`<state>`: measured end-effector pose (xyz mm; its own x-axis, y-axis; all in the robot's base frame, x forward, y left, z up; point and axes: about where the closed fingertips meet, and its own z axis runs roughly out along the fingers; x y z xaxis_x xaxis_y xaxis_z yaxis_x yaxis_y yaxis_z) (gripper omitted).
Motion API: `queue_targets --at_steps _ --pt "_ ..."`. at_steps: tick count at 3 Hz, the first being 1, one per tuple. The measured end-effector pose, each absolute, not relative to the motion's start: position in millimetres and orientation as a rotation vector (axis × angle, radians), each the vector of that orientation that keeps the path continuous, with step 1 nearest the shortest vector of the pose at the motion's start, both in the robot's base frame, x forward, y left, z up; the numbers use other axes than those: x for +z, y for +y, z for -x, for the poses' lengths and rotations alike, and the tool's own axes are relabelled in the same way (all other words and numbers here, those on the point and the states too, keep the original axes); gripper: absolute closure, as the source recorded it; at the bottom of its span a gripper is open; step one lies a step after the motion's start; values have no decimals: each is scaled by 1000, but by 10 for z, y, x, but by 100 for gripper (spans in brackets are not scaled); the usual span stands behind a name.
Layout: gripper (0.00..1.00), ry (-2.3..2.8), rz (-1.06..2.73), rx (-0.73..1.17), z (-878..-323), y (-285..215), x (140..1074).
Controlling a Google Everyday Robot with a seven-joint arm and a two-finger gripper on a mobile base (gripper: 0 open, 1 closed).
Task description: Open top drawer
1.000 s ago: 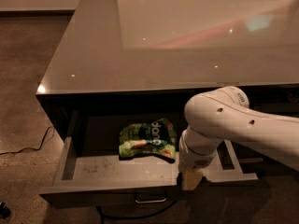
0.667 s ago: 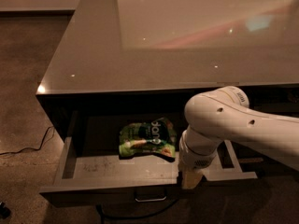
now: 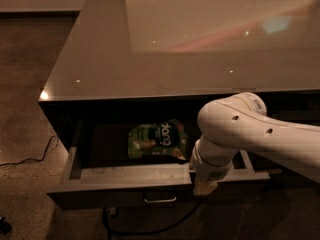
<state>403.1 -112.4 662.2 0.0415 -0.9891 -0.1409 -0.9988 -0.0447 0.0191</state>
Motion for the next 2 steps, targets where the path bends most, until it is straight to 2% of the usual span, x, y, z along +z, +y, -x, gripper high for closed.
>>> queue_targets --at_steps 1,2 --pt "0 2111 2205 176 -4030 -1124 6622" --pt "0 2111 2205 176 -4030 -1124 6622"
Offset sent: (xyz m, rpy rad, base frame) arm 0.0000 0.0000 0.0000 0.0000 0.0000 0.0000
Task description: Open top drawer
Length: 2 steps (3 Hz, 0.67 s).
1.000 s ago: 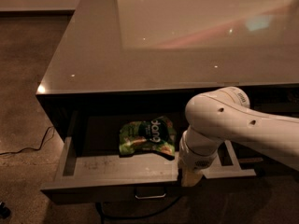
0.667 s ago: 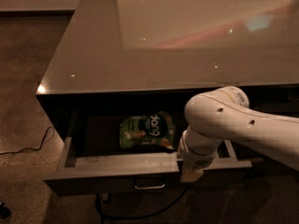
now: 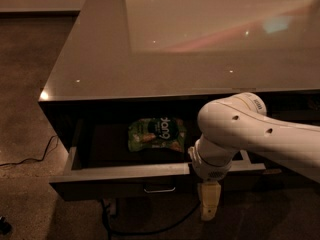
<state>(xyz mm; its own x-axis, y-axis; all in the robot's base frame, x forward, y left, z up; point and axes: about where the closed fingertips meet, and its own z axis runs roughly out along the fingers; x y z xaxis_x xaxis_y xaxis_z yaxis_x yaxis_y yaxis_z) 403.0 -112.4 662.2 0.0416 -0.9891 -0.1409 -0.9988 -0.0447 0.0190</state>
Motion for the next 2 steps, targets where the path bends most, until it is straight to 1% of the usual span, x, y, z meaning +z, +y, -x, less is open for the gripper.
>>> queue_targets --at_steps 2 --pt "0 2032 2183 68 -4311 -1166 6825"
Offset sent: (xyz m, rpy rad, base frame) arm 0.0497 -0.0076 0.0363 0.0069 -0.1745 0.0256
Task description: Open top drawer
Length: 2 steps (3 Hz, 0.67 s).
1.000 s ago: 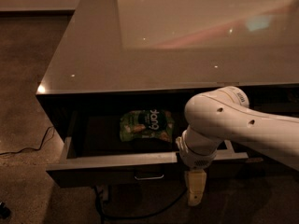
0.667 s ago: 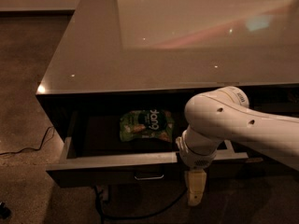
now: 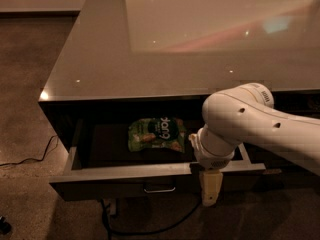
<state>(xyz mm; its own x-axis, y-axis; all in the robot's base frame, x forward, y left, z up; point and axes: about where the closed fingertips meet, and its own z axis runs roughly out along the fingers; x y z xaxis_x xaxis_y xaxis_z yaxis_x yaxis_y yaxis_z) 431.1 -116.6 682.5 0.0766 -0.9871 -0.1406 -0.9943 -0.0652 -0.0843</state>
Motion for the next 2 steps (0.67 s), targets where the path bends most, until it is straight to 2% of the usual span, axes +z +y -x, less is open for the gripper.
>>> queue_targets --at_steps 1,2 --pt "18 2005 2182 21 -4439 -1183 6893" --pt "42 2000 2181 4 -4496 -1199 6886"
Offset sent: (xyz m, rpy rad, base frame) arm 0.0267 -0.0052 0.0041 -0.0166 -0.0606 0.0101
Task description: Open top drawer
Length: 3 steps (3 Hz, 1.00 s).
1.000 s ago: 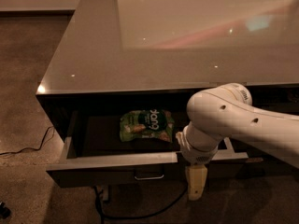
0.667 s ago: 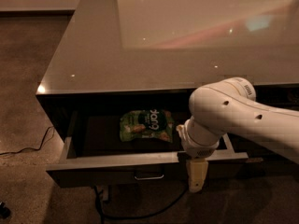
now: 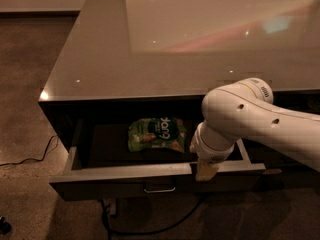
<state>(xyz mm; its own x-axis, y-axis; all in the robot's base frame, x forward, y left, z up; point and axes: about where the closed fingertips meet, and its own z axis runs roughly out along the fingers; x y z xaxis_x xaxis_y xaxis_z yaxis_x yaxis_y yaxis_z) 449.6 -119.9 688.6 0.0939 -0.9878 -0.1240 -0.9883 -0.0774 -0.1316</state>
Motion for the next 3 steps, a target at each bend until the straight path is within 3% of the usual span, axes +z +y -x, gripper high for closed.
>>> queue_targets --at_steps 2,3 --pt "88 2010 2183 -11 -4576 -1218 6828" --pt "100 2010 2190 -21 -4588 -1222 6832"
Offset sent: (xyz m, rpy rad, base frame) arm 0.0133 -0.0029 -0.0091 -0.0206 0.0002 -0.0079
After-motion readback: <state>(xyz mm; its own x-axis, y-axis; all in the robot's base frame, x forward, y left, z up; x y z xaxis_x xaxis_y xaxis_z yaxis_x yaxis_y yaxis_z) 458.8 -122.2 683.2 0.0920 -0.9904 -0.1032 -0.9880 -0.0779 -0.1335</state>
